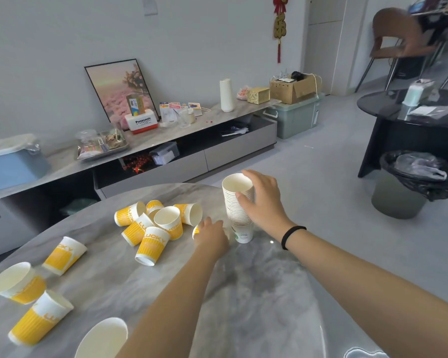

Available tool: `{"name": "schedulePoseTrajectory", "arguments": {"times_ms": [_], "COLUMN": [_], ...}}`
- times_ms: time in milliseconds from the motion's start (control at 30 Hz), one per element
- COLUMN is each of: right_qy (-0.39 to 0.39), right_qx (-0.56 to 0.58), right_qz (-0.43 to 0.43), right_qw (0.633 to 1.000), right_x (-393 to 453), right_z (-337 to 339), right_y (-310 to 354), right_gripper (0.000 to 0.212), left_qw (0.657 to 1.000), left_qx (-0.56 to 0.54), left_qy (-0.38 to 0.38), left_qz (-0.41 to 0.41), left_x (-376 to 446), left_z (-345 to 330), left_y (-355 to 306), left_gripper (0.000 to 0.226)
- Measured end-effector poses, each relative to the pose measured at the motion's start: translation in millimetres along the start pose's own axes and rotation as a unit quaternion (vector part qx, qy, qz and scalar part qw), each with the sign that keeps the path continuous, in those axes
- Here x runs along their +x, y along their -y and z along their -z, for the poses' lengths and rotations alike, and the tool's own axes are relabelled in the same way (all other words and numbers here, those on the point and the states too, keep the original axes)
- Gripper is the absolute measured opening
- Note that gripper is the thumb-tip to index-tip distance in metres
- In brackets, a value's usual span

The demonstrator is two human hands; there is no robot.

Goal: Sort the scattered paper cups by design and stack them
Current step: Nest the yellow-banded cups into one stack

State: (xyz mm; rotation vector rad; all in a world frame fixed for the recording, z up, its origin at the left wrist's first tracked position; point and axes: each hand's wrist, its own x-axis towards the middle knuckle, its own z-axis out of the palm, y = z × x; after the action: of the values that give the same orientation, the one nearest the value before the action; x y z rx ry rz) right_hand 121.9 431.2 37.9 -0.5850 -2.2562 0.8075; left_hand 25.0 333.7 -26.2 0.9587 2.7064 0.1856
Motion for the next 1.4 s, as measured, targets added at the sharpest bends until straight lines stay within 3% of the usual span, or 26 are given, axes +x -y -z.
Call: {"name": "schedulePoseTrajectory", "arguments": {"times_ms": [200,333,467,633,833,1133,1267,1400], "right_qy": [0.030,0.092,0.184,0.350,0.326,0.346,0.361,0.397], "right_qx": [0.072,0.110,0.123,0.137,0.198,0.230,0.185,0.030], "right_qz": [0.027,-0.034,-0.081,-0.058,-0.021,0.016,0.063,0.045], "right_qw": [0.997,0.989,0.972,0.925,0.924,0.910,0.912,0.916], "right_x": [-27,-48,-67,-93,-126,-153,-156,-160], "right_z": [-9,-20,-32,-34,-46,-81,-89,-96], "right_y": [-9,-16,-9,21,86,140,138,117], "right_gripper": [0.027,0.027,0.045,0.075,0.083,0.074,0.068,0.065], "left_qw": [0.995,0.996,0.980,0.956,0.937,0.936,0.942,0.944], "left_qx": [0.073,-0.036,-0.165,-0.275,-0.327,-0.244,-0.177,-0.169], "left_qy": [-0.060,-0.086,-0.113,-0.087,-0.090,-0.227,-0.249,-0.225], "left_qz": [-0.021,-0.004,0.017,0.061,0.083,0.109,0.136,0.170], "left_x": [-5,-22,-56,-113,-186,-232,-232,-228], "left_z": [-7,15,39,69,86,88,80,56], "left_y": [10,20,42,71,107,153,162,170], "left_gripper": [0.036,0.034,0.027,0.024,0.020,0.031,0.034,0.036]}}
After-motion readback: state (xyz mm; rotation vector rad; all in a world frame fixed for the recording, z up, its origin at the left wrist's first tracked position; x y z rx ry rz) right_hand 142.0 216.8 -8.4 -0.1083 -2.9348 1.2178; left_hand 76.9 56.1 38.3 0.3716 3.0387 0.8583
